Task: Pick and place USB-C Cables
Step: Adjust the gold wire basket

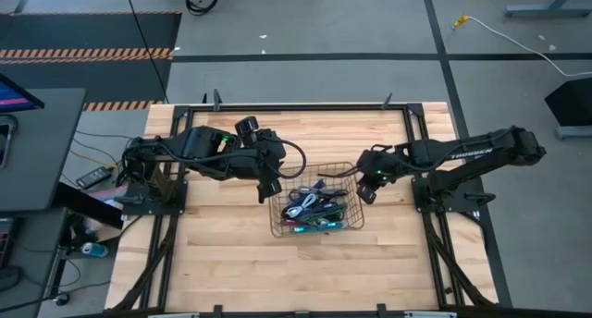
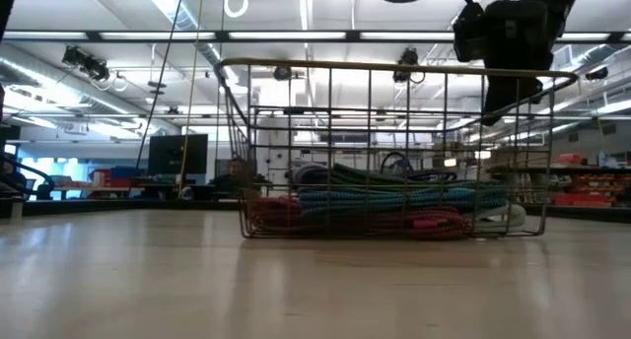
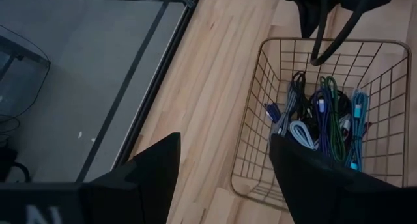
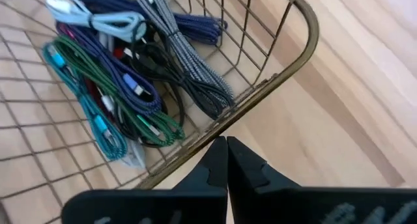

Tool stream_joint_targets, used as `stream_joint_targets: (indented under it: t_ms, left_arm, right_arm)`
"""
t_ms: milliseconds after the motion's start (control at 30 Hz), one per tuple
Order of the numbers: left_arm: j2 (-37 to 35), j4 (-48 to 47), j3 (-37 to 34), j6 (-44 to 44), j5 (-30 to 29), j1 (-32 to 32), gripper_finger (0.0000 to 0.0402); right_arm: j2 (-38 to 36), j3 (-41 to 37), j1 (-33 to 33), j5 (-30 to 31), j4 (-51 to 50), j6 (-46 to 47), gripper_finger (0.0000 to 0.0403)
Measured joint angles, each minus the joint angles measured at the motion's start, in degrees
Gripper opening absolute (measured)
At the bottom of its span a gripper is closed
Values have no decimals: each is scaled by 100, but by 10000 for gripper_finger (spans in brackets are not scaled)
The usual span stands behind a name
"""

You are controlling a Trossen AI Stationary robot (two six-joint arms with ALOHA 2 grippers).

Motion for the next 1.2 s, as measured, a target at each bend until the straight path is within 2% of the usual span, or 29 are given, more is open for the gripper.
stream_joint_targets:
  t_ms: [333,500,767,900,1033,1200]
  left_arm:
    - [0,0,0,-2,0,0,243]
    - [-1,0,0,-2,1,0,243]
    - [-2,2,0,-2,0,0,243]
    - [-2,4,0,-2,1,0,243]
    - [-2,9,0,-4,0,0,243]
    - [-3,20,0,-13,0,0,243]
  right_arm:
    - [360,4,27,18,939,9,0]
    - [444,71,170,51,982,8,0]
    - [451,1036,436,371,802,-235,0]
    - [513,1199,628,317,1008,-190,0]
    - [886,1194,886,261,956,-53,0]
    - [1665,1190,1171,-90,1049,-90,0]
